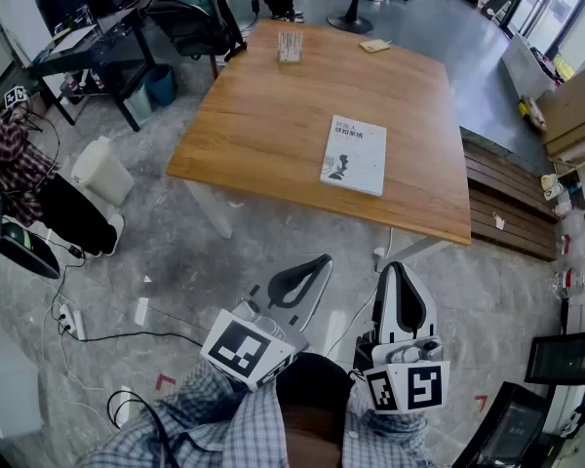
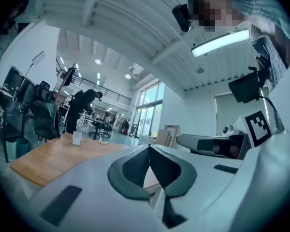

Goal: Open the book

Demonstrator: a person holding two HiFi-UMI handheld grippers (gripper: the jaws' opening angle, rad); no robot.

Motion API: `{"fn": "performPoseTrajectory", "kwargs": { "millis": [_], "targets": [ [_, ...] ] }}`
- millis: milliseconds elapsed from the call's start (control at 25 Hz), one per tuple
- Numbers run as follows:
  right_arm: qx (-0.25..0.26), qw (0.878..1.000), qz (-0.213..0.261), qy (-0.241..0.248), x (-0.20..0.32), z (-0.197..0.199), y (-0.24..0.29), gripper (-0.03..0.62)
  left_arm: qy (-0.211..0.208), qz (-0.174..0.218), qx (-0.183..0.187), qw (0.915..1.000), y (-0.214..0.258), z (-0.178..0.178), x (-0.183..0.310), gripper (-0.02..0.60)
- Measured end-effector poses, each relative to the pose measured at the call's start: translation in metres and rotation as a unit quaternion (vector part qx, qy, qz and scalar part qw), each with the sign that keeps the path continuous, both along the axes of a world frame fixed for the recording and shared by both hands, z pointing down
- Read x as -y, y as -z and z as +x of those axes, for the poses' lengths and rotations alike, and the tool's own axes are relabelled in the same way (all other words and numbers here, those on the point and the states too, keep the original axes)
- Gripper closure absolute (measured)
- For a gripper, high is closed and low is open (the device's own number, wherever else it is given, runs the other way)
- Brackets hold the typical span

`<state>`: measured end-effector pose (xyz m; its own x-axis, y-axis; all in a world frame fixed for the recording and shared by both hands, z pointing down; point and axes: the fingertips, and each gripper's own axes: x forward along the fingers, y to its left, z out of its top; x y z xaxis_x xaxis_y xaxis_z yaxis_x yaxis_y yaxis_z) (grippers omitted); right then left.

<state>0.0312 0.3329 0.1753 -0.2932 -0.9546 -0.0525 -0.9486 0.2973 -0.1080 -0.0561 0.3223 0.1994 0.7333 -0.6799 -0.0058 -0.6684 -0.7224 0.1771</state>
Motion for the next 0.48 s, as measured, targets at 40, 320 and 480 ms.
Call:
{"fn": "performPoseTrajectory", "kwargs": {
  "millis": [40,320,480],
  "targets": [
    [0.000,1.000,0.000,0.000,-0.0004,-0.0005,-0.0002,0.571,0.000,-0.002,0.000,1.0000,-0.0005,-0.0006,-0.0006,0.581],
    [0.000,1.000,0.001,0.000,0.0018,0.0015,-0.0031,0.571,-0.001,-0.002,0.000,1.0000,-0.0040,0.0021,0.0024,0.581],
    [-0.009,1.000,-0.002,-0.006,0.0025,0.0014,-0.0038,0.571,-0.004,0.000,-0.001,1.0000,-0.0023,0.0028,0.0029,0.581]
  ]
}}
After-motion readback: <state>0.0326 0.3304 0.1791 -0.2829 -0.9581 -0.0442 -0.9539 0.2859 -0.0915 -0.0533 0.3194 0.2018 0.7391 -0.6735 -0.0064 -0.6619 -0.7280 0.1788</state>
